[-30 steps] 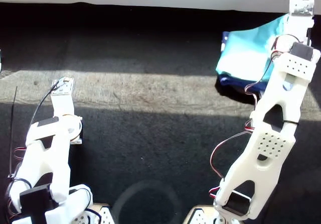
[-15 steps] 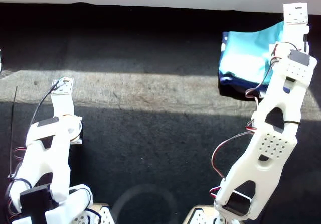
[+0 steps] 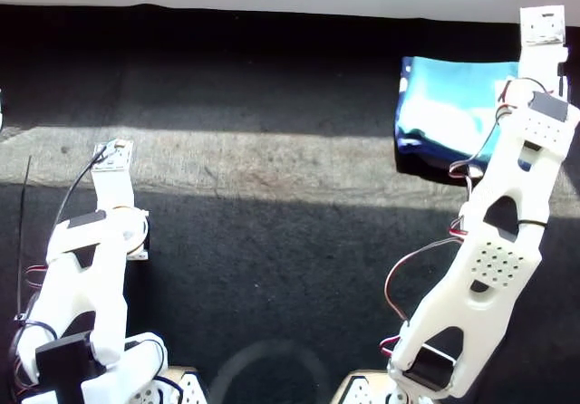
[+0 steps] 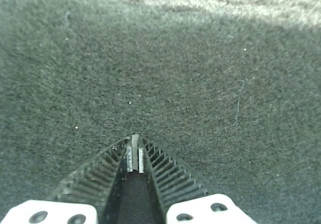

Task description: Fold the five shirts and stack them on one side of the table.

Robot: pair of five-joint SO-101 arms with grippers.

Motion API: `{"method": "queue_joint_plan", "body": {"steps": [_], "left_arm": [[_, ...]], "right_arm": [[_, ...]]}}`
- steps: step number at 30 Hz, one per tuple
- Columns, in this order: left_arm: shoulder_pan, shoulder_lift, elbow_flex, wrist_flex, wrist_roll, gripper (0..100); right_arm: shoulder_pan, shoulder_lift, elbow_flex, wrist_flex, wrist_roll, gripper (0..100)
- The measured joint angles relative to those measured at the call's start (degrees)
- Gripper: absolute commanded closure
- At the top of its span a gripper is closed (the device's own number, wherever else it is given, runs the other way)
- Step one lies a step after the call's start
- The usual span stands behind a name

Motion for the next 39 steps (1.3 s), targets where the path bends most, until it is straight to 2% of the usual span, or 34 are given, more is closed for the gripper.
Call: {"method": "queue_joint_plan", "body": {"steps": [3,5,8,9,13,19,25,34,39], "left_arm": [[0.0,0.0,0.0,0.0,0.0,99],[0.0,0.0,0.0,0.0,0.0,99],[0.0,0.0,0.0,0.0,0.0,99],[0.0,0.0,0.0,0.0,0.0,99],[0.0,0.0,0.0,0.0,0.0,99],[0.0,0.0,0.0,0.0,0.0,99],[0.0,0.0,0.0,0.0,0.0,99],[0.0,0.0,0.0,0.0,0.0,99],[0.0,0.0,0.0,0.0,0.0,99]], "right_arm": [[0.0,0.0,-1.4,0.0,-2.2,74.5],[0.0,-0.1,-3.1,1.1,-6.3,82.0],[0.0,-0.1,-8.4,6.2,-11.9,98.5],[-0.2,-0.1,-10.7,8.2,-13.2,99.5],[-1.5,-0.1,-19.3,15.6,-16.6,94.3],[-4.3,-0.1,-33.2,29.5,-19.3,94.0],[-10.8,-1.8,-47.0,48.1,-19.3,94.0],[-16.4,-15.1,-47.3,51.3,-19.3,94.0],[-17.9,-28.6,-38.5,51.3,-19.3,94.0]]}}
